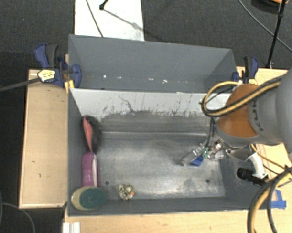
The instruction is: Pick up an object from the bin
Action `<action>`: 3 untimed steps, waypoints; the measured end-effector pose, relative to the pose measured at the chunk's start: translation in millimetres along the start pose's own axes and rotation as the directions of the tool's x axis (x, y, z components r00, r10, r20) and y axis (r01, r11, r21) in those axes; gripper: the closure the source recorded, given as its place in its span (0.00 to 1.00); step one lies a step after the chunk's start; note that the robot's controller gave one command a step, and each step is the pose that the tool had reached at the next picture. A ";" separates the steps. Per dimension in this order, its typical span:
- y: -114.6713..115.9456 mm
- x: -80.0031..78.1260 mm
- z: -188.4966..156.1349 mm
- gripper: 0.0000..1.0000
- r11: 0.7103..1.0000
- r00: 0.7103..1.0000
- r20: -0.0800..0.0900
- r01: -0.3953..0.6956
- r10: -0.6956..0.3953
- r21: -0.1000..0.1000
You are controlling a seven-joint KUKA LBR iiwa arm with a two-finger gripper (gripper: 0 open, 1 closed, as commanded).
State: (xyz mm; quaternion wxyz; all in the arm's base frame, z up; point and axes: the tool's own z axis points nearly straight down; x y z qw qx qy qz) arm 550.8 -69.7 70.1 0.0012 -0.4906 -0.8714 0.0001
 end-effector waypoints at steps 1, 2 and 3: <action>0.5 0.2 -0.6 1.00 1.000 1.000 0.000 0.005 -0.005 0.000; 1.2 -0.6 -37.2 1.00 1.000 1.000 0.005 0.013 -0.013 -0.005; 2.2 -1.6 -90.9 1.00 1.000 1.000 0.006 0.022 -0.022 -0.006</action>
Offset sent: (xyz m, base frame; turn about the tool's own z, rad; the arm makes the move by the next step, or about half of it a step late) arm 0.0000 0.0000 0.0000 0.0000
